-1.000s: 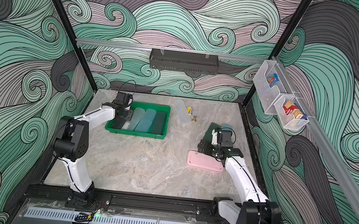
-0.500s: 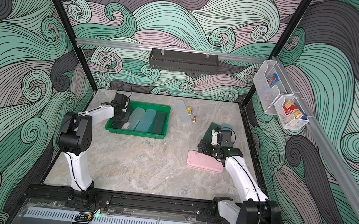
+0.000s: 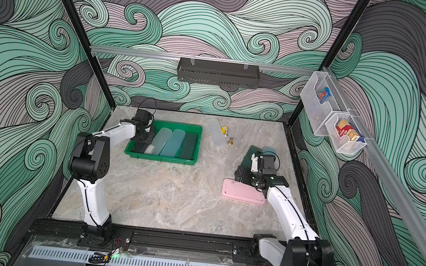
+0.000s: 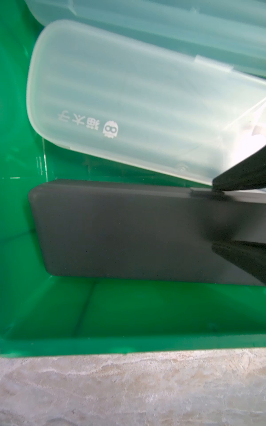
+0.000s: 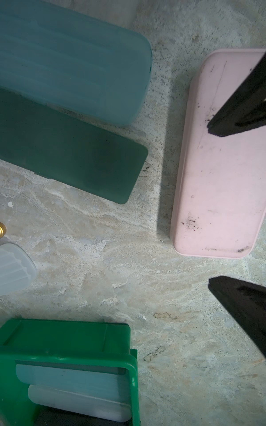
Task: Put the pencil case into the storage box
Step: Place the pencil case at the storage box.
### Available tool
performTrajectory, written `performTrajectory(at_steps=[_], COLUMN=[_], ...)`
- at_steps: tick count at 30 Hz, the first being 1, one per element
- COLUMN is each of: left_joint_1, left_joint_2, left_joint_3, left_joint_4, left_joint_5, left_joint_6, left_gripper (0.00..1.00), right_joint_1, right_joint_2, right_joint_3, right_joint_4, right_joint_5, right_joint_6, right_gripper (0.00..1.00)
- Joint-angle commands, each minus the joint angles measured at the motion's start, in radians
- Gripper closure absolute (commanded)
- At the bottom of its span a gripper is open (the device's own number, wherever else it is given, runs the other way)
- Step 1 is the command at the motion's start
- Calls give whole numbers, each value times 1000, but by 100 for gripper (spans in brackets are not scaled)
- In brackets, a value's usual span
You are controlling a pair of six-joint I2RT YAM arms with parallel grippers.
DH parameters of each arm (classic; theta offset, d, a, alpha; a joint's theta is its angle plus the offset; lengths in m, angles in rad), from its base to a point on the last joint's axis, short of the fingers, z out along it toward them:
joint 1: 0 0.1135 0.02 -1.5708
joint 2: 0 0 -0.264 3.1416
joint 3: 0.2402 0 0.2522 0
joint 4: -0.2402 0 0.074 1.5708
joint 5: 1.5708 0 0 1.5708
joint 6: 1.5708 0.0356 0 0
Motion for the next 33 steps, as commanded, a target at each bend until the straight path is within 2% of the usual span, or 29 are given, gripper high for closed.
performTrajectory(at_steps=[1,13,20,24,27,31,33], left_joint_1=[-17,-58,-61,-65,-86,-120,-148], left_joint_2=[42,32,-25,-126,-235,-334,-365], left_joint_3=[8,-25,-40,-75,-136,-171,-175], left_joint_4=[-74,-135,-105,-56,21,67,71], left_joint_5=[75,97,34,23,27,146,201], left_joint_6=[-14,-11,-49,-90,-90,-73,-95], left_gripper=[61,58,47,41,30,26,26], right_joint_1=[-4,-4,-4,-4,-4,-4,-7], right_joint_2=[-20,-26,-37,-42,-46,-39,-24], right_joint_3=[2,4,1,-1,-3,-1,10], right_joint_4=[8,6,7,7,7,7,-11], right_joint_5=[-6,-6,-5,-1,12,49,118], right_joint_6=[-11,-8,-8,-3,5,10,14], right_gripper=[1,1,1,1,1,1,1])
